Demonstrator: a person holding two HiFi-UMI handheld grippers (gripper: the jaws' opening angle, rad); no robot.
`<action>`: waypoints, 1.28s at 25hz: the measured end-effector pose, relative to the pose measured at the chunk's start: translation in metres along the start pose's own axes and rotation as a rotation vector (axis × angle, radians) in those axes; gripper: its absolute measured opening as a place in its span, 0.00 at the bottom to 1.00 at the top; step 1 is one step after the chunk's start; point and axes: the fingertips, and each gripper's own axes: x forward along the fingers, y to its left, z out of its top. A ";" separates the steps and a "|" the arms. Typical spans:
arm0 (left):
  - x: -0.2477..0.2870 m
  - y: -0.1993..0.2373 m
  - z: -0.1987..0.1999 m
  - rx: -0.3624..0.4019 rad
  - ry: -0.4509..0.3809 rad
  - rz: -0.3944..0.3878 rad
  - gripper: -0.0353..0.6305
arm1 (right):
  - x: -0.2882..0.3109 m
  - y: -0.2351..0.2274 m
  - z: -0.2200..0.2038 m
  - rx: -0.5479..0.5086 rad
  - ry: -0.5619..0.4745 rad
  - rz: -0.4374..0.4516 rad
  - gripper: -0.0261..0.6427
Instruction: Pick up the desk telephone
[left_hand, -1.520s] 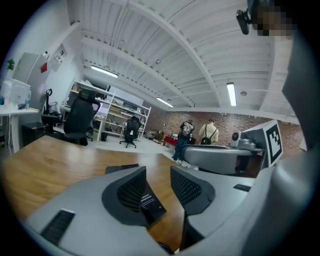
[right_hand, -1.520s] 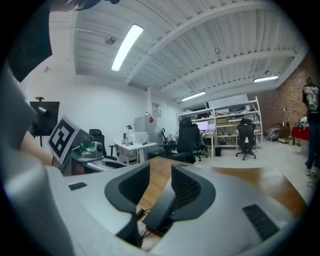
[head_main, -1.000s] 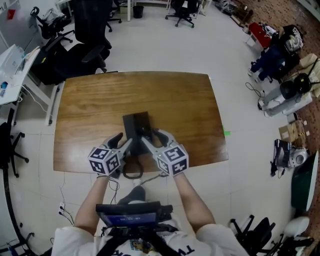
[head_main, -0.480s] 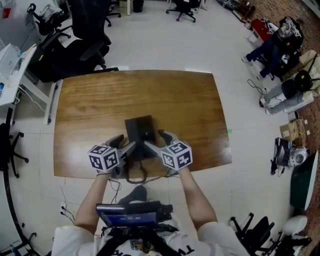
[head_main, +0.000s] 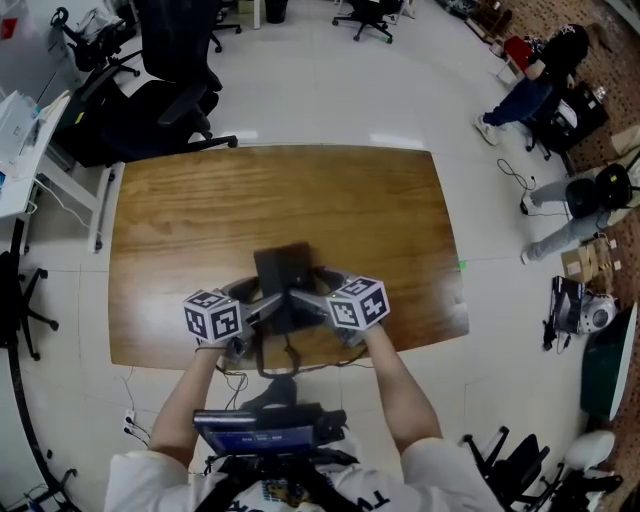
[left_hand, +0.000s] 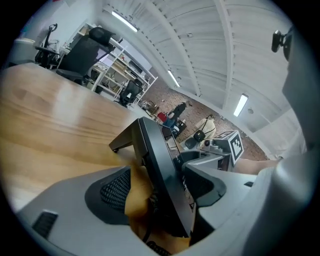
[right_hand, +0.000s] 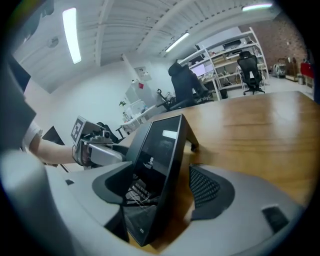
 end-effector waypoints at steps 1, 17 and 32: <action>0.002 0.000 -0.001 -0.002 0.009 -0.011 0.58 | 0.002 -0.001 0.000 0.009 0.004 0.011 0.58; 0.020 -0.001 0.012 -0.156 -0.008 -0.179 0.50 | 0.011 0.007 0.001 0.098 0.049 0.286 0.50; 0.030 0.014 0.031 -0.335 -0.103 -0.181 0.35 | 0.016 0.009 -0.002 0.103 0.110 0.311 0.47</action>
